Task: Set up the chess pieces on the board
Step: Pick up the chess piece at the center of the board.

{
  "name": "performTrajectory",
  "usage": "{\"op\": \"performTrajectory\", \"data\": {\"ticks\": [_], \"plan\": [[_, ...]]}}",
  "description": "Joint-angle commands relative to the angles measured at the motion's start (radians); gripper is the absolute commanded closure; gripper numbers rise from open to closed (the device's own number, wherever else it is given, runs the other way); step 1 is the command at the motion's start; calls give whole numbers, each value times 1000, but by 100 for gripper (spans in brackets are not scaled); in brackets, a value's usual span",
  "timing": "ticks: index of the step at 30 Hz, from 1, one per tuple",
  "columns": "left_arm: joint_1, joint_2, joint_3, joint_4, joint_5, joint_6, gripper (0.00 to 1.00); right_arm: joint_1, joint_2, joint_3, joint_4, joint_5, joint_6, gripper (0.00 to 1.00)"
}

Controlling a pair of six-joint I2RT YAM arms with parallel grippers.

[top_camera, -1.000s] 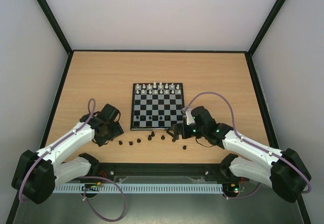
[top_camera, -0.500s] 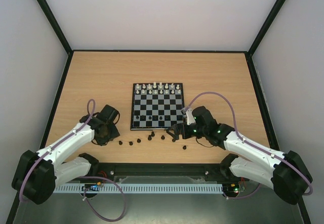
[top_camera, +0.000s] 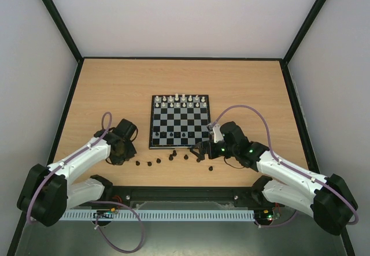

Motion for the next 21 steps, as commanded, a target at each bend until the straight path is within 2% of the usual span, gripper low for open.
{"op": "performTrajectory", "data": {"ticks": [1, 7, 10, 12, 16, 21], "plan": [[6, 6, -9, -1, 0, 10, 74, 7, -14, -14, -5, -14, 3, 2], [6, 6, -27, 15, 11, 11, 76, 6, -15, -13, -4, -14, 4, 1], [6, 2, -29, 19, 16, 16, 82, 6, -14, -13, -4, -13, 4, 1], [6, 2, -29, 21, 20, 20, 90, 7, -11, -14, -4, -14, 4, 1], [6, 8, -30, 27, 28, 29, 97, 7, -12, -15, -5, -14, 4, 1], [4, 4, 5, 7, 29, 56, 98, 7, -13, -14, -6, -10, 3, 1]]}}
